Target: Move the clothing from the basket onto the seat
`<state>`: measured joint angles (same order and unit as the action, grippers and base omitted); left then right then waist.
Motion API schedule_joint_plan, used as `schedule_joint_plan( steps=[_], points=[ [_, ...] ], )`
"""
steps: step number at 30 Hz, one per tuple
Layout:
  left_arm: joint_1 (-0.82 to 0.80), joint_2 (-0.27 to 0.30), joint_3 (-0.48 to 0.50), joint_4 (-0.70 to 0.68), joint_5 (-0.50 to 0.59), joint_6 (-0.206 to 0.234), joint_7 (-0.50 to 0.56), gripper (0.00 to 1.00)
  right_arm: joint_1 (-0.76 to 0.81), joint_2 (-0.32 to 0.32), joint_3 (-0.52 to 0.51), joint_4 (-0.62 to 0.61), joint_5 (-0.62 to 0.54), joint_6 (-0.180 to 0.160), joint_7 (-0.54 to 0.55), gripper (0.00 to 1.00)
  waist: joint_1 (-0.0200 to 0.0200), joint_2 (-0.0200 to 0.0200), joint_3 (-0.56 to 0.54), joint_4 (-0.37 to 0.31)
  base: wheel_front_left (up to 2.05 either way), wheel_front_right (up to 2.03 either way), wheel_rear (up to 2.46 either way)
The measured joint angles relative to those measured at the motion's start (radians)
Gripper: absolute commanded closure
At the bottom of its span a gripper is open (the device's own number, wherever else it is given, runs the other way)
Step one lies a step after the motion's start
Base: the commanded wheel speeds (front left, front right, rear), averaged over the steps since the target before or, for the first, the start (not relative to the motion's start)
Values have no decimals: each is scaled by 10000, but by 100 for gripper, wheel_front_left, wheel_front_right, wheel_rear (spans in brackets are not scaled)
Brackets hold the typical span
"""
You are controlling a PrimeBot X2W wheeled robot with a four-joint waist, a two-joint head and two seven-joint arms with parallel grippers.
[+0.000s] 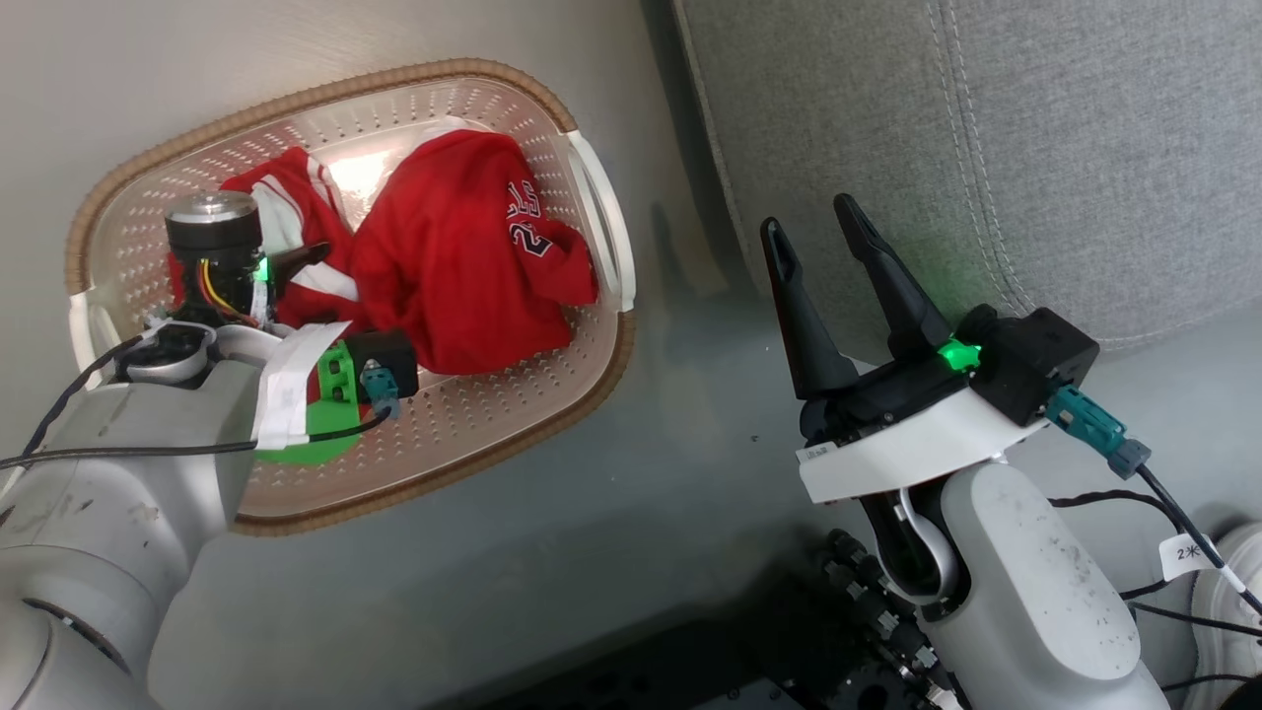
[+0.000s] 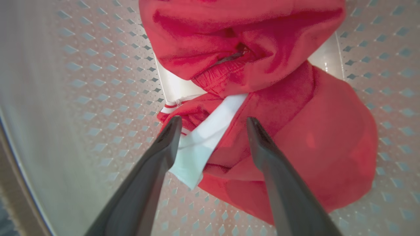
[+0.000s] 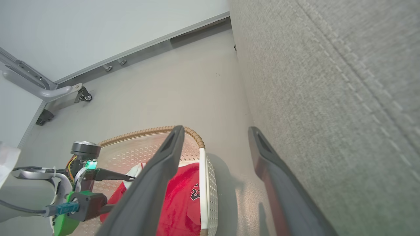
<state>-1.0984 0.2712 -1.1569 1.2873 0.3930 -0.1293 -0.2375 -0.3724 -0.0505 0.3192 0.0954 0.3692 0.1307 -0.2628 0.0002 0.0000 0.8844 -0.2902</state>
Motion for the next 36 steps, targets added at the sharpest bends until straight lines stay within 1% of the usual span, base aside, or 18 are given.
schedule_joint_plan(
  steps=[3, 5, 8, 12, 16, 19, 24, 28, 29, 30, 36],
  points=[
    [-5, 234, -606, 10, -326, -13, 385, 0, -27, -2, 132, -23, 132, 0, 2, 0, 0, 0, 196, -217, 0, 0, 0],
    [-8, 364, -943, 12, -550, -13, 826, 0, -33, -2, 228, -29, 226, 0, 0, 0, 0, 0, 320, -359, 0, 0, 0],
    [-12, 466, -1133, 15, -959, -13, 1383, 0, -45, 0, 449, -25, 297, 2, 0, 0, -1, 0, 446, -578, 0, 0, 0],
    [-77, 525, -1221, 8, -1080, -13, 2002, 0, -77, -2, 604, -104, 491, 0, 0, 0, -1, 0, 670, -810, 0, 0, 0],
    [48, 639, -1229, 8, -594, -13, 2472, 0, -119, 4, 786, -178, 594, 0, 0, 0, -1, 0, 878, -1041, 0, 0, 0],
    [241, 656, -1231, 6, -510, -13, 2917, 0, -96, 4, 802, -238, 594, 0, 0, 0, -2, 0, 1027, -1167, 0, 0, 0],
    [291, 575, -1237, 4, -1070, -13, 4282, 0, 1, 6, 731, -395, 593, 0, 0, 0, -2, 0, 1189, -1206, 0, 0, 0],
    [326, 477, -1235, 2, -1394, -13, 4765, 0, 148, 6, 654, -481, 594, 0, 0, 0, -2, 0, 1254, -1201, 0, 0, 0],
    [335, 466, -1235, -2, -1463, -13, 4865, 87, 178, 2, 629, -479, 594, 0, 0, 0, -2, 0, 1258, -1202, 0, 0, 0],
    [340, 453, -1235, 4, -1467, -13, 4869, 100, 181, 0, 619, -479, 594, 0, 0, 0, -2, 0, 1261, -1205, 0, 0, 0],
    [424, 462, -1237, 17, -1476, -13, 4826, 100, 178, 2, 614, -460, 610, 0, 0, 0, -2, 1, 1243, -1220, 0, 0, 0]
  ],
)
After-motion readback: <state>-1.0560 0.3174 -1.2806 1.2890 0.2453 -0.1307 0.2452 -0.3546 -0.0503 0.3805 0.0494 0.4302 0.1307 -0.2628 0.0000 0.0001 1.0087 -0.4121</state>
